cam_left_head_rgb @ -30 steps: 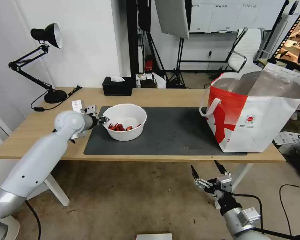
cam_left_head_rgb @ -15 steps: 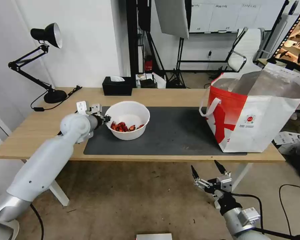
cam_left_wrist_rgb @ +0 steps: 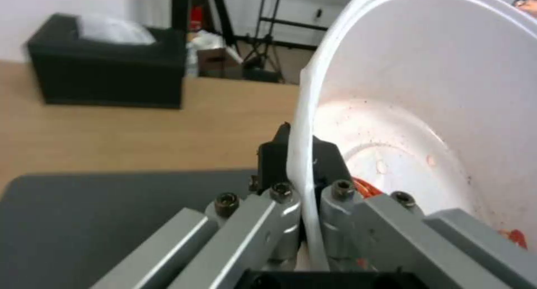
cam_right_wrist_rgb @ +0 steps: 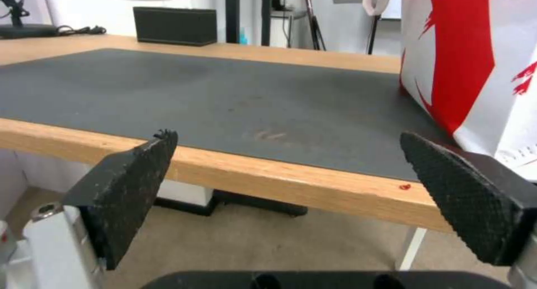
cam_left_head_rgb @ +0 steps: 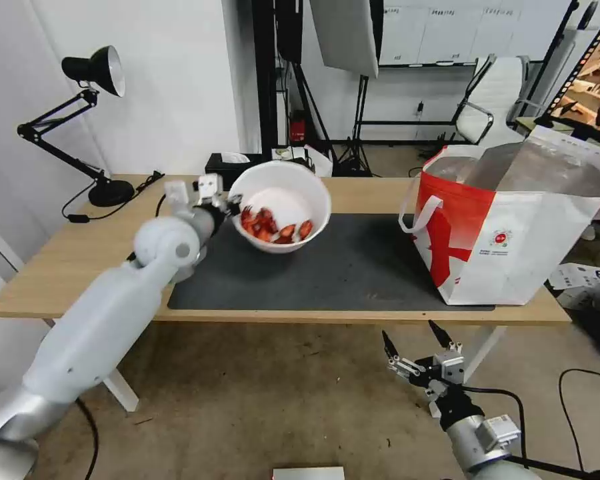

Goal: Pick up the trash from the table and place it into the takeout bag.

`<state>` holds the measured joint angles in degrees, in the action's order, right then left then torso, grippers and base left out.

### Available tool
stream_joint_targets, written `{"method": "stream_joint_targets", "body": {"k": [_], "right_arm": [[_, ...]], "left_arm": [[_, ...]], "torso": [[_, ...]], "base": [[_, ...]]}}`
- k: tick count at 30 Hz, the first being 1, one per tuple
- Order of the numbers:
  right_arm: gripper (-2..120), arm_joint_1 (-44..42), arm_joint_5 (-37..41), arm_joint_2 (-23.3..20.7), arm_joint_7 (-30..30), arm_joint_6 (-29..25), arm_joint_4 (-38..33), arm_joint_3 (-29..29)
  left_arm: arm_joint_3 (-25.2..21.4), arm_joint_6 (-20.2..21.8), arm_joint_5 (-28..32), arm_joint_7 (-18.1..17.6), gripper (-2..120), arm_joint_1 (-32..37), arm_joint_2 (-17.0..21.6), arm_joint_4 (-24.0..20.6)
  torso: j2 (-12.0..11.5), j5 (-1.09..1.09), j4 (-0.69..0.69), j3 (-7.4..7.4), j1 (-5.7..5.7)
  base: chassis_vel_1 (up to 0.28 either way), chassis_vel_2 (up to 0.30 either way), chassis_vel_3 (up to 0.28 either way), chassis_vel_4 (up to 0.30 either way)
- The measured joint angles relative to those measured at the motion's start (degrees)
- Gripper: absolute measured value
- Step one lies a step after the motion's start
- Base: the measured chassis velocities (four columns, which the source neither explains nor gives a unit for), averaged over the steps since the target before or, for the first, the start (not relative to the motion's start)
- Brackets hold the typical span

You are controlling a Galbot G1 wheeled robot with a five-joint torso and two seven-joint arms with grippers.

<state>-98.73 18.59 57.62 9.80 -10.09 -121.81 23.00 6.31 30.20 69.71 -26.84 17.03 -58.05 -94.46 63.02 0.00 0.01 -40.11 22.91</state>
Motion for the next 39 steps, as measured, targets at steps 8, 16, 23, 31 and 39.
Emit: {"method": "stream_joint_targets", "body": {"k": [8,16,23,31,39], "right_arm": [[100,0.0,0.0,0.0,0.0,0.0,0.0,0.0],[100,0.0,0.0,0.0,0.0,0.0,0.0,0.0],[100,0.0,0.0,0.0,0.0,0.0,0.0,0.0],[100,0.0,0.0,0.0,0.0,0.0,0.0,0.0],[100,0.0,0.0,0.0,-0.01,0.0,0.0,0.0]], "left_arm": [[6.13,3.24,3.97,-2.67,0,-13.52,-10.32,9.96],[7.03,4.42,5.11,-3.76,0,-24.73,-20.92,21.99],[5.99,5.25,2.66,-2.18,0,-31.21,-31.62,31.55],[12.2,5.01,2.46,3.03,0,-34.71,-33.9,35.12],[16.85,3.33,2.23,7.07,0,-33.14,-33.59,33.11]], "torso": [[-0.01,0.03,-0.03,0.0,0.01],[-0.01,0.02,-0.02,0.0,0.01],[-0.01,0.02,-0.03,0.0,0.01],[0.0,0.0,0.0,0.0,0.01],[0.0,0.0,-0.01,0.01,0.01]], "base": [[0.0,0.0,0.0,0.0],[0.0,0.0,0.0,0.0],[0.0,0.0,0.0,0.0],[0.0,0.0,0.0,0.0],[0.0,0.0,0.0,0.0]]}}
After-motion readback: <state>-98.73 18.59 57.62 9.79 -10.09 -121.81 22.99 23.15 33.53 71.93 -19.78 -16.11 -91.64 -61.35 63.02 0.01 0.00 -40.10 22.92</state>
